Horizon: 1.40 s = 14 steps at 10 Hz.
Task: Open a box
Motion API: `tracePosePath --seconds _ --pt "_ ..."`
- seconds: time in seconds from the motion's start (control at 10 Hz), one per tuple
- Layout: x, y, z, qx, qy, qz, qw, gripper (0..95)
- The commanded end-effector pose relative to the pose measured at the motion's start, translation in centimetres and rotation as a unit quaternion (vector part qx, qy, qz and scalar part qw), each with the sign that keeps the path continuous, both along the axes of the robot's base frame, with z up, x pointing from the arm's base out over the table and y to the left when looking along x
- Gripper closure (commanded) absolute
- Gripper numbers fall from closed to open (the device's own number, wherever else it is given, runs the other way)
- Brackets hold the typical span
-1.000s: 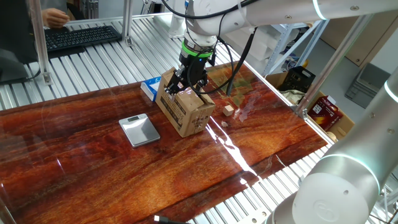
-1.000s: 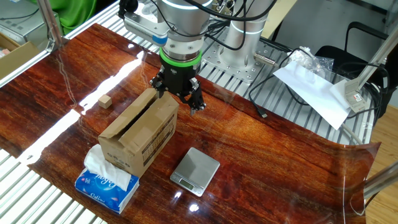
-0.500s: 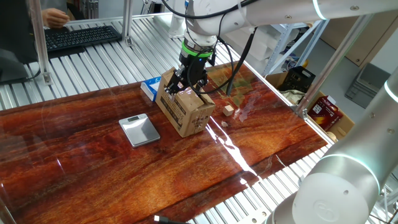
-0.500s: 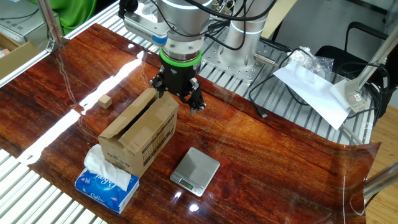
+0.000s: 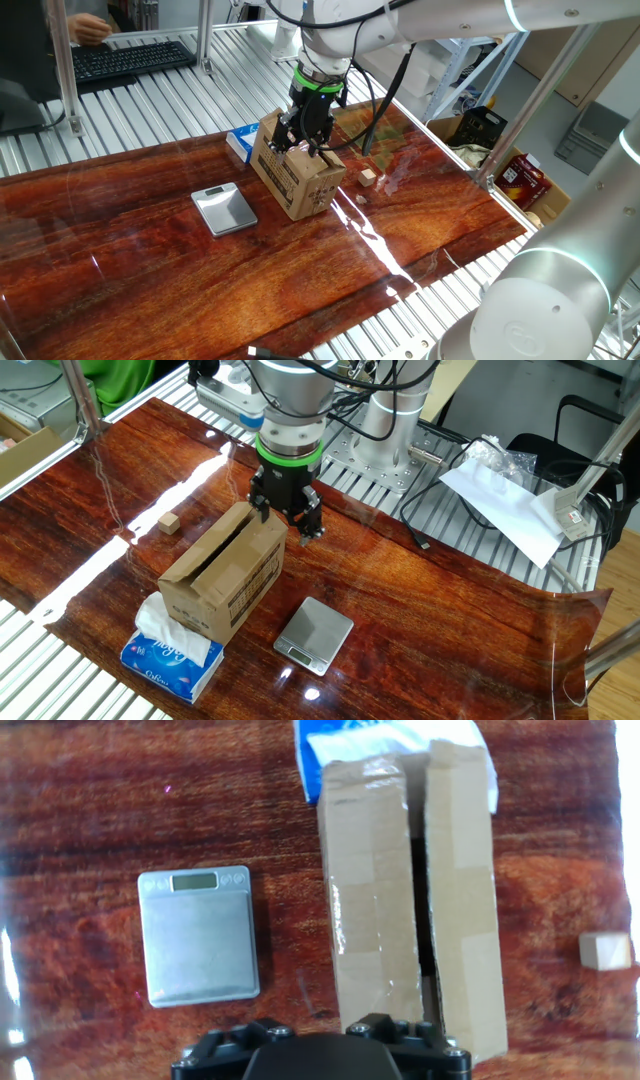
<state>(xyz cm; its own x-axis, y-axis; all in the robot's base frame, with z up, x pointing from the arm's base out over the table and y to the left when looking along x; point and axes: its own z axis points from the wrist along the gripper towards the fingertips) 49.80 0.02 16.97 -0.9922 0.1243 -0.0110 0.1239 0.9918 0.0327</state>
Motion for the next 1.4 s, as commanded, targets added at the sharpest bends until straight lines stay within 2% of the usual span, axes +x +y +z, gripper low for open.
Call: tracePosePath --seconds 0.1,0.9,1.4 --pt "0.05 0.01 -0.04 0.002 -0.001 -0.006 1.0 95.0" --pt "0.04 0.01 -0.04 0.002 -0.004 -0.005 1.0 95.0" --pt "0.0 -0.09 0.11 0.0 -0.013 -0.003 0.9999 95.0"
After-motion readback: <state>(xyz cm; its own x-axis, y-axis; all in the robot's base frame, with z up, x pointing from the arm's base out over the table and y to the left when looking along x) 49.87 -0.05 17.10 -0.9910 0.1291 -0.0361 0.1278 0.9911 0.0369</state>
